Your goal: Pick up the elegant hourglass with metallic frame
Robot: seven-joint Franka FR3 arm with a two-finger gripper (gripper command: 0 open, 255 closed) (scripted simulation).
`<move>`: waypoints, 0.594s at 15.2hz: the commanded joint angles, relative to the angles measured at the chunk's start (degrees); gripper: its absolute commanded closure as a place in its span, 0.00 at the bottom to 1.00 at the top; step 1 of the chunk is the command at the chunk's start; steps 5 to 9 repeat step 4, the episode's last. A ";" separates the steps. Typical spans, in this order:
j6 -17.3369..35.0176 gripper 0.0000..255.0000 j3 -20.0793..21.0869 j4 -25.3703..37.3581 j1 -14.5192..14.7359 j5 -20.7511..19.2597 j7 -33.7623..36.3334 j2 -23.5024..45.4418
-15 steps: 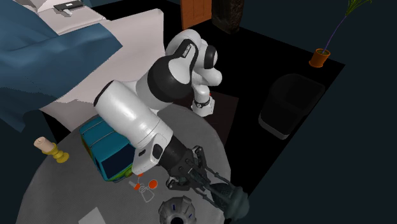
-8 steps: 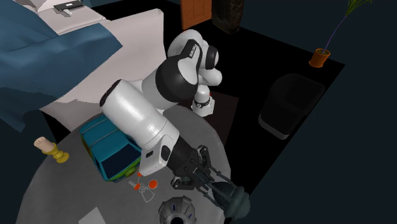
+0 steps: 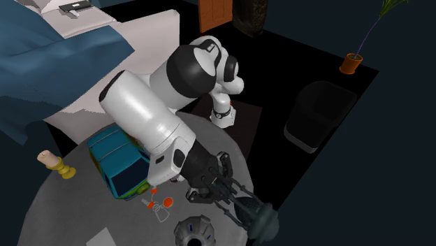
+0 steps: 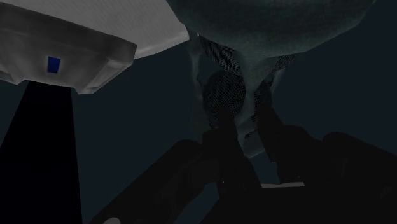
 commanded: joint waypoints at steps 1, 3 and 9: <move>-2.25 1.00 0.17 4.75 -0.47 0.16 1.74 1.82; -3.52 1.00 0.32 7.67 -0.75 0.23 2.78 3.09; -3.50 1.00 0.32 7.62 -0.75 0.23 2.77 3.06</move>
